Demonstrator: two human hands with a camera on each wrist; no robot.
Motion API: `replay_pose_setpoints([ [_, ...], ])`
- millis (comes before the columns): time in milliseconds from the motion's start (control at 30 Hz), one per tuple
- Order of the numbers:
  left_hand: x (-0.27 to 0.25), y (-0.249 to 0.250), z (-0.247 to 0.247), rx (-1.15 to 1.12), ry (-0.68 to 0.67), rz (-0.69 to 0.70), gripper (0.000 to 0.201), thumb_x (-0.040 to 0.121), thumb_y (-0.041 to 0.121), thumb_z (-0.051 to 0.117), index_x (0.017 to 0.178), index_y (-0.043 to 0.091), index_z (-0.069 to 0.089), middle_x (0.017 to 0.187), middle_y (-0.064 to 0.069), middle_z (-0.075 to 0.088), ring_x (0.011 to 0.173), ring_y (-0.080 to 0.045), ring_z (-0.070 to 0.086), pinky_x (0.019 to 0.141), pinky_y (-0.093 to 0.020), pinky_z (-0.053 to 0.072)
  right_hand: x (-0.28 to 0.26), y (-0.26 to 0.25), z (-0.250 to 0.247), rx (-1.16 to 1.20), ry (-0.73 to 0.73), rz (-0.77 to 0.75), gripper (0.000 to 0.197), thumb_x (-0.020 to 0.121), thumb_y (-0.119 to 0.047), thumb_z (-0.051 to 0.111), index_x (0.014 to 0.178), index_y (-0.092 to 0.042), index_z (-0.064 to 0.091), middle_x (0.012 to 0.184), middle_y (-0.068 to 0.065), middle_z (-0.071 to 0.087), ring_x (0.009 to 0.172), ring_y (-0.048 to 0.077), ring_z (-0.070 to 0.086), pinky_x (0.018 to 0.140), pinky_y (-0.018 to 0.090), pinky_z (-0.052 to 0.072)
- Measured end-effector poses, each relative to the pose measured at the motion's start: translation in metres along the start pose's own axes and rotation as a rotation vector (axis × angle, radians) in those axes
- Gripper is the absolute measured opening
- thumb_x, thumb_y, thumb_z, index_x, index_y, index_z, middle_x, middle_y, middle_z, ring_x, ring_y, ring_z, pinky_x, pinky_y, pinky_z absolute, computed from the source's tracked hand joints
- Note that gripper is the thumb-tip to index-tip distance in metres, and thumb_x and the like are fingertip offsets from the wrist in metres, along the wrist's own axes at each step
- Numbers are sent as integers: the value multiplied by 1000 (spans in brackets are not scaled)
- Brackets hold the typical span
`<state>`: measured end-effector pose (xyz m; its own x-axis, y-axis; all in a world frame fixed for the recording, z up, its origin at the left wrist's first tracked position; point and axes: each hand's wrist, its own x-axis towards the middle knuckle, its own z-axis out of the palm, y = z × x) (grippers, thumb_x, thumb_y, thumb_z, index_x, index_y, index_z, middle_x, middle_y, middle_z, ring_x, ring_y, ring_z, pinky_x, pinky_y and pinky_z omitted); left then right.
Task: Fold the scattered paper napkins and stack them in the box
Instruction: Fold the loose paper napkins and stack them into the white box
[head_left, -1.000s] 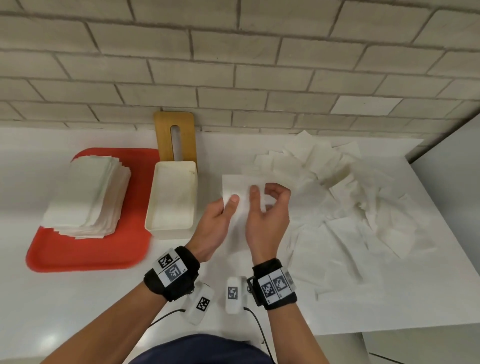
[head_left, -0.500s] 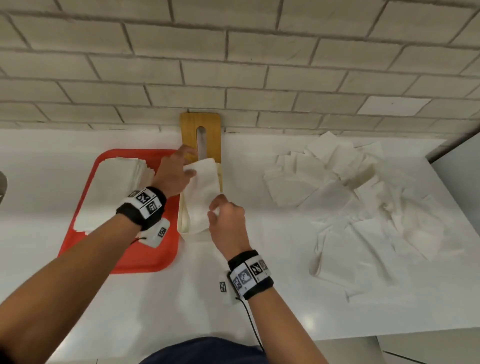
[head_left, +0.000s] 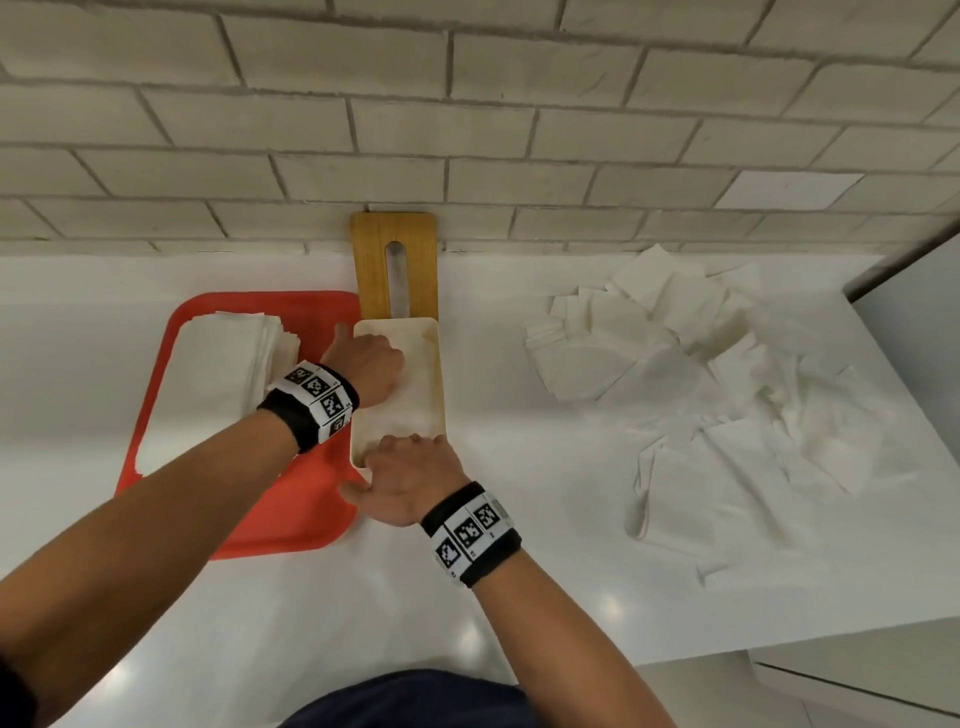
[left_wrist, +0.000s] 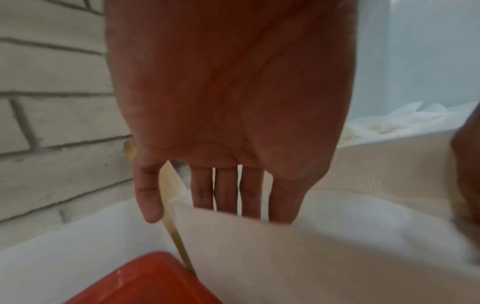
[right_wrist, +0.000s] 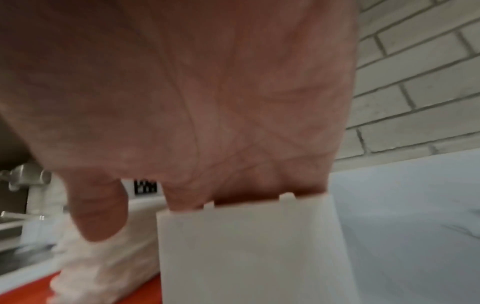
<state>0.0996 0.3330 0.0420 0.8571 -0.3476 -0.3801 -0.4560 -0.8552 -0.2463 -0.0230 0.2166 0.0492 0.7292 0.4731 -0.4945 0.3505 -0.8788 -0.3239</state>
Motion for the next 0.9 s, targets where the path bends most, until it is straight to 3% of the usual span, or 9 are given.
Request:
replay_pose_setpoints([
  [133,2,2,2,-82,-84,-40,23,106,26,47,122,17,60,118,-7,64,108,-31,64,105,-57,40,4,5,3,19,-53,43,70,100,-78,29,149,-38,58,147,6,62,132,32,59,106,51,43],
  [233,-6,5,-4,-214,100,-91,31,106,33,50,134,23,60,130,-6,68,118,-32,64,104,-53,42,-25,22,-3,156,364,12,51,106,-64,39,120,-30,74,114,2,73,101,30,70,87,44,59],
  [333,-33,35,-19,-478,408,-129,19,105,29,55,118,21,66,119,-3,73,111,-35,66,94,-50,50,-76,78,3,354,799,48,22,104,-41,49,109,-30,68,100,-9,71,87,20,69,71,38,59],
  [433,-64,94,-34,-694,597,-74,4,99,22,62,98,20,65,94,-1,72,92,-31,69,76,-47,57,-131,175,21,470,819,311,15,98,-34,54,108,-31,65,99,-8,73,92,19,71,77,41,60],
  [500,-69,141,-34,-815,537,4,4,97,19,65,94,20,67,88,1,74,82,-26,70,73,-44,59,-164,244,35,423,672,657,20,101,-36,56,112,-21,66,108,6,75,105,32,70,88,44,58],
  [567,-64,191,-34,-891,382,62,8,98,23,63,94,23,70,91,3,75,84,-22,70,77,-42,60,-192,294,48,449,489,1000,52,104,-55,53,123,-9,66,126,20,71,119,42,66,100,46,54],
  [633,-47,240,-28,-901,194,49,14,101,33,59,101,25,70,101,2,75,94,-24,70,85,-43,60,-208,316,59,504,365,1150,81,98,-74,53,136,-3,62,137,23,64,126,43,63,104,47,51],
  [767,-10,328,-24,-1009,-113,19,40,108,43,53,133,13,62,127,-15,69,117,-35,65,100,-43,54,-203,322,76,615,413,1127,87,91,-76,64,141,-5,55,140,19,63,129,40,62,105,47,51],
  [900,8,383,-32,-1300,-178,-137,66,102,43,67,154,9,44,145,-16,57,132,-32,58,102,-32,48,-199,325,89,890,586,862,51,96,-31,78,135,-5,59,123,14,71,118,33,68,95,32,53],
])
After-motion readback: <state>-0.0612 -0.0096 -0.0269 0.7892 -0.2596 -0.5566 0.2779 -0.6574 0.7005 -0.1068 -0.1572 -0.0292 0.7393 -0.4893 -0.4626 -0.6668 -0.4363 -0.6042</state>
